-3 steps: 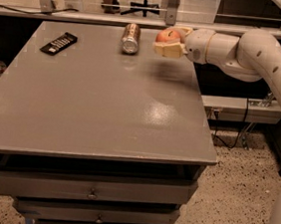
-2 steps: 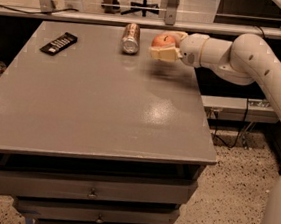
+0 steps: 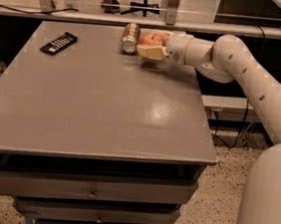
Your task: Move apple near orange can
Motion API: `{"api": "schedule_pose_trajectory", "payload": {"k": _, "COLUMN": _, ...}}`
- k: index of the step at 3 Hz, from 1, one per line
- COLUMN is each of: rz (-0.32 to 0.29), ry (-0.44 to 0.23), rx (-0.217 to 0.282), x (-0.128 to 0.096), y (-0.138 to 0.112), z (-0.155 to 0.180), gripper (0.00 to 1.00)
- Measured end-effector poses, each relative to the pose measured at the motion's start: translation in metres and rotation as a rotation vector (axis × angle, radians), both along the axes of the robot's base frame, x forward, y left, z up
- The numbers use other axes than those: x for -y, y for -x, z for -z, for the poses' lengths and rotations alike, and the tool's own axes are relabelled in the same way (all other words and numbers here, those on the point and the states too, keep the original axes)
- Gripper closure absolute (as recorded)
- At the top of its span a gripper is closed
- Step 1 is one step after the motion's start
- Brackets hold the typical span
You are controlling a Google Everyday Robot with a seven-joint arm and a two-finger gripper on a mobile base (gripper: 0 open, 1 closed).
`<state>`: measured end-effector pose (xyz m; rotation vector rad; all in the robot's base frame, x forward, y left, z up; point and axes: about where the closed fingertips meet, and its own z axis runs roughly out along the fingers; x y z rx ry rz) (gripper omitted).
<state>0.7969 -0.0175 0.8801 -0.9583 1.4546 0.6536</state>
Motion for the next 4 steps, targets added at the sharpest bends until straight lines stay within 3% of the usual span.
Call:
{"api": "schedule_pose_trajectory", "payload": {"k": 1, "rz": 0.006, "ry": -0.005, "rx": -0.014, "x": -0.0028, "y": -0.0030, "z": 0.0039, "gripper": 0.84}}
{"api": "schedule_pose_trajectory", "payload": {"k": 4, "rz": 0.021, "ry": -0.015, "rx": -0.040, "x": -0.0045, "y": -0.0056, "z": 0.0124, "gripper": 0.14}}
